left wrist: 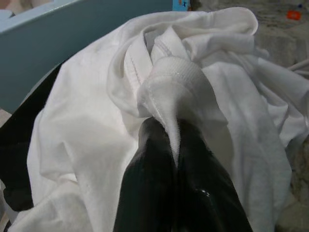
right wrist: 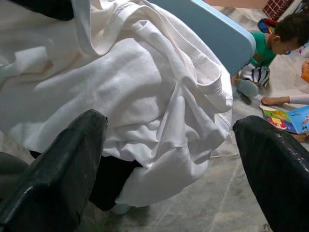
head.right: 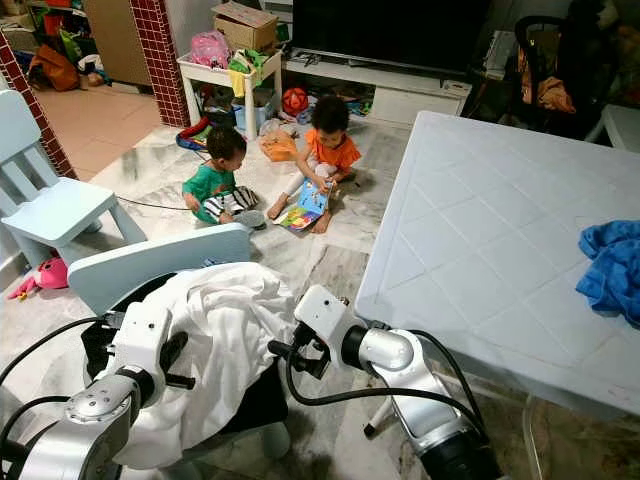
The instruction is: Hang hanger
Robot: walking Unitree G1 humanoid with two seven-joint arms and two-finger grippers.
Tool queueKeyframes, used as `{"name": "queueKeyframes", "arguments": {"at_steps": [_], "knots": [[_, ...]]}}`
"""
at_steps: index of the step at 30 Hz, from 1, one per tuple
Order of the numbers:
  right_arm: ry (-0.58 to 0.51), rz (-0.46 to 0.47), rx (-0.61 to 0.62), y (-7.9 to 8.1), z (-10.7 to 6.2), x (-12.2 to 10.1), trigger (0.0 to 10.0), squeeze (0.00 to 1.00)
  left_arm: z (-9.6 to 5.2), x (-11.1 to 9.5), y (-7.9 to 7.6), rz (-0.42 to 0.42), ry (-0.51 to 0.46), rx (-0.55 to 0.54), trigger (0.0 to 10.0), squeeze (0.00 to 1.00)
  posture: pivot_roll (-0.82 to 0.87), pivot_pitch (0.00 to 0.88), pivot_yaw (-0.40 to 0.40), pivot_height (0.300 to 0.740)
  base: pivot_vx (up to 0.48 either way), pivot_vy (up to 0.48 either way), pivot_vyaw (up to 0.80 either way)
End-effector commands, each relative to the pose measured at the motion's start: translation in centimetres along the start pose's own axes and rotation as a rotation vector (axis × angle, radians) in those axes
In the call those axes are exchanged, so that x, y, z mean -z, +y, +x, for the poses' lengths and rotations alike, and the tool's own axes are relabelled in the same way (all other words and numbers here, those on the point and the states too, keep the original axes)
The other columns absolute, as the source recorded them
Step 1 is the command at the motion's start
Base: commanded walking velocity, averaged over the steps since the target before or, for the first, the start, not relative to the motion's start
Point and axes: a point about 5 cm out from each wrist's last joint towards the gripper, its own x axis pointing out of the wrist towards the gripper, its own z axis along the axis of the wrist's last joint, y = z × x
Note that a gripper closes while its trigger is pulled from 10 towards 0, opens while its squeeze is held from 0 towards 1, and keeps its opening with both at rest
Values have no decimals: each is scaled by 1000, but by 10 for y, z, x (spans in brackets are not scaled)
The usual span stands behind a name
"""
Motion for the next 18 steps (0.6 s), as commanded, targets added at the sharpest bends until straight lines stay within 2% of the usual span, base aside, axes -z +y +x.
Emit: {"name": "queueKeyframes", "arguments": {"at_steps": [1,4,10,16,18], "knots": [[4,-12,-1,-2,1,0,10000,0,-2,-6,-4,-26,-56,-1,0,0,0,0,-54,740,0,0,0],[-2,4,4,-4,3,-1,10000,0,-3,-10,-5,-43,-113,-24,0,0,6,0,-54,740,0,0,0],[-5,53,4,-8,6,1,10000,0,-7,-18,-7,-19,-207,-30,0,0,23,0,-52,740,0,0,0],[-29,141,57,-17,12,1,10000,0,-12,-32,3,141,-363,-122,0,0,35,0,-44,740,0,0,0],[-55,207,113,-23,15,-2,10000,0,-12,-39,4,133,-414,-142,0,0,38,0,-38,740,0,0,0]]}}
